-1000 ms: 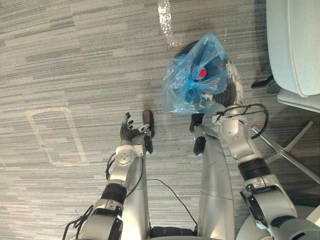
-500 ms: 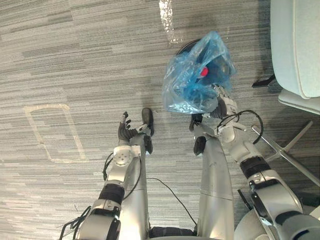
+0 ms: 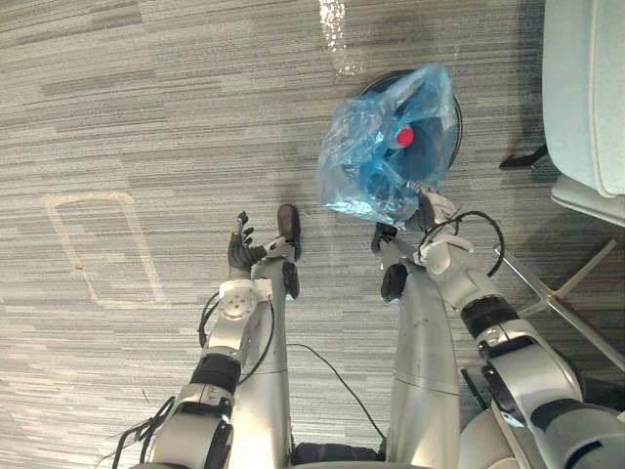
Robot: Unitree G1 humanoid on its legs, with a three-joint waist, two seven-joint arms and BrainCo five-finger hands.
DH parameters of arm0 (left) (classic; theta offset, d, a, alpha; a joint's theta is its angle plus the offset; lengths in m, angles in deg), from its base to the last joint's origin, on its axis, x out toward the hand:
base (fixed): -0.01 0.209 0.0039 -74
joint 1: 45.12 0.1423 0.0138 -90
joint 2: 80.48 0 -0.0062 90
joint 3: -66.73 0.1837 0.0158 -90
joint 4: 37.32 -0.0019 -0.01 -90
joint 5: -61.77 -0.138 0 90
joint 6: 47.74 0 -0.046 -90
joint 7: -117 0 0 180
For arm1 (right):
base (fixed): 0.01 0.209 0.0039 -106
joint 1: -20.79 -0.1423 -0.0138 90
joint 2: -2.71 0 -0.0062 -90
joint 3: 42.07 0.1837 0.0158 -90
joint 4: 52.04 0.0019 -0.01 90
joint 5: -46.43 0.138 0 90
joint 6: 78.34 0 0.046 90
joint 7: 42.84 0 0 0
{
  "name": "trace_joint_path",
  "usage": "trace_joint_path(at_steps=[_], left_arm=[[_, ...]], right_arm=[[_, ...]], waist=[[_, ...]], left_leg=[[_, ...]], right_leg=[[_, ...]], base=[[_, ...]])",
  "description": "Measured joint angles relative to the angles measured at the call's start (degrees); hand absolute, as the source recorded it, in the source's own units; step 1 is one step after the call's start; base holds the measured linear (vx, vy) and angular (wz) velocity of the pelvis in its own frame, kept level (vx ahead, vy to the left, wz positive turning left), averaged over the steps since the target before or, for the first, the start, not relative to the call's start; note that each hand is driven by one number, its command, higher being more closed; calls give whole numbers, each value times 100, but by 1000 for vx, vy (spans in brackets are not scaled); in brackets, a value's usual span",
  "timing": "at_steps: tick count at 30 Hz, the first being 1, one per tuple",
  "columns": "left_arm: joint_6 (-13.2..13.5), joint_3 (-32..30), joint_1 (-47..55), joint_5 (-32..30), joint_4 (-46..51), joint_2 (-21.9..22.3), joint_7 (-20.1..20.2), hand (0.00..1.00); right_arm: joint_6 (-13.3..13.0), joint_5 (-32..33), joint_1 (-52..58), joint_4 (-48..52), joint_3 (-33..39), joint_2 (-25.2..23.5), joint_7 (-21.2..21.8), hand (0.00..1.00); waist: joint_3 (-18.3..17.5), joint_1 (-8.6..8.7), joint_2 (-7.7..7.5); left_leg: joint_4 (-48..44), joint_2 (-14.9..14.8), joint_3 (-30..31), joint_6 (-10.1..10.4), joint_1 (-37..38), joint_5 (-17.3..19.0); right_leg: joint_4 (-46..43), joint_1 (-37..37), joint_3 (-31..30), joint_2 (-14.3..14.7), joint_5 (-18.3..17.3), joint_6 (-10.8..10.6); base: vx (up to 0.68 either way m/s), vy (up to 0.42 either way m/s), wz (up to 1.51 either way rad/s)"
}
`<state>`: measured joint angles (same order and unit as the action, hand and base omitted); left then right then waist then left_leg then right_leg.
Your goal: Gather rubbish on tea table into small bin, then transfer packed bag to large trash can.
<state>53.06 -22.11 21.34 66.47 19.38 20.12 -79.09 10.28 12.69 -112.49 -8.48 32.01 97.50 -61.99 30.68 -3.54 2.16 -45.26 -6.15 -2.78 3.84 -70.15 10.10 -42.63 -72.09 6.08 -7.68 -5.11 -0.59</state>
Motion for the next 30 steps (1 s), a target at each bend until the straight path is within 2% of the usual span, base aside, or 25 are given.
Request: trace_joint_path(at_steps=[10, 17, 25, 30], left_arm=[[-17, -126, -6, 2, 31, 188, 4, 0], [-98, -205, -5, 3, 33, 199, 4, 0], [-234, -186, 30, -5, 84, 223, 6, 0], [-284, -119, 306, -69, 231, 228, 43, 0]], right_arm=[[29, 284, 2, 119, 227, -55, -30, 100], [33, 474, 131, 803, 399, -78, -138, 100], [32, 514, 609, 1642, 456, -384, -186, 100], [16, 738, 1279, 2240, 442, -710, -173, 100]], waist=[[0, -8, 1], [-1, -13, 1], [-14, -33, 0], [-24, -35, -12]], left_leg=[[21, -13, 14, 59, 19, -54], [6, -45, 46, 65, 51, -83], [246, -58, 83, 23, 611, -106], [638, -102, -20, 9, 1361, -131]], right_leg=[[4, 5, 9, 16, 34, 49], [67, 72, 26, 58, 39, 44], [366, 700, 134, 75, 100, 31], [751, 1485, 208, 83, 133, 18]], base=[[-1, -3, 1], [-3, 0, -1], [-6, -8, 0], [36, -1, 1]])
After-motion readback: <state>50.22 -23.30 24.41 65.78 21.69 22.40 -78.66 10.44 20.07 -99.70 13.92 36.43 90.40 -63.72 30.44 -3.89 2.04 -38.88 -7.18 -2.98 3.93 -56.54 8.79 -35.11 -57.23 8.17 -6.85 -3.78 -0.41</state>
